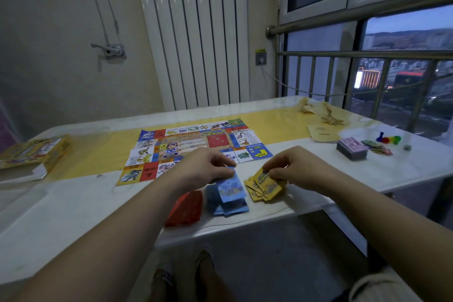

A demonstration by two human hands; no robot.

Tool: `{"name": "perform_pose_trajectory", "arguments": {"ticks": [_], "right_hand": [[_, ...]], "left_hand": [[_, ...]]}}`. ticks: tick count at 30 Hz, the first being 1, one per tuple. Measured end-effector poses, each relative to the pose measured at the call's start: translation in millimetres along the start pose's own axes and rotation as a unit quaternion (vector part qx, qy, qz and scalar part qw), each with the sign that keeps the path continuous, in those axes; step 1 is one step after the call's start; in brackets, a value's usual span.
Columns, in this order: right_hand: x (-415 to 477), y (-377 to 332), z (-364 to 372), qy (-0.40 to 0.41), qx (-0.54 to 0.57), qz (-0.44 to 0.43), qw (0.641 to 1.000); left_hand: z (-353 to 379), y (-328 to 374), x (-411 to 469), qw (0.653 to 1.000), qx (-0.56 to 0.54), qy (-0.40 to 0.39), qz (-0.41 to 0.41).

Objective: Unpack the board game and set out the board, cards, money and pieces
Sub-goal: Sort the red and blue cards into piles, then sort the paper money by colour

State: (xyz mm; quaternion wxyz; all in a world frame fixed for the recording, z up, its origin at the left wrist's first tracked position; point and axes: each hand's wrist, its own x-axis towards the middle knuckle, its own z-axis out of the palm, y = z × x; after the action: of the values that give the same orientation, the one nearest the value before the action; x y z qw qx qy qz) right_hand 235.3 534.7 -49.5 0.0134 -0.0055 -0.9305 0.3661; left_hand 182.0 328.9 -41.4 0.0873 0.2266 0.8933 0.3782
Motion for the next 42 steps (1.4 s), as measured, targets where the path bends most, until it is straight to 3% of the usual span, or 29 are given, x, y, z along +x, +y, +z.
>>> {"name": "perform_pose_trajectory", "arguments": {"ticks": [4,14,21,27,33,38,42], "right_hand": [[5,1,6,0.001,-0.054,-0.004,0.999],[13,-5,17,0.018,-0.174,0.006,0.985],[25,-35,26,-0.124,-0.302,0.012,0.945],[25,-40,24,-0.14,-0.284,0.02,0.948],[20,-31,28,-0.089,-0.279,-0.007,0.956],[12,-9,-5,0.052,-0.185,-0.007,0.981],[10,30,-56,0.153,-0.15,0.029,0.976]], "left_hand": [[10,-2,3,0.993,0.113,-0.004,0.032],[21,-12,1,0.977,0.211,0.011,0.021],[12,-14,-7,0.978,0.205,0.031,0.025],[8,-17,-13,0.983,0.177,0.04,0.035],[12,-11,-12,0.986,0.149,0.057,0.045],[20,11,-1,0.984,0.134,0.082,0.082],[44,40,21,0.981,0.134,0.073,0.116]]}}
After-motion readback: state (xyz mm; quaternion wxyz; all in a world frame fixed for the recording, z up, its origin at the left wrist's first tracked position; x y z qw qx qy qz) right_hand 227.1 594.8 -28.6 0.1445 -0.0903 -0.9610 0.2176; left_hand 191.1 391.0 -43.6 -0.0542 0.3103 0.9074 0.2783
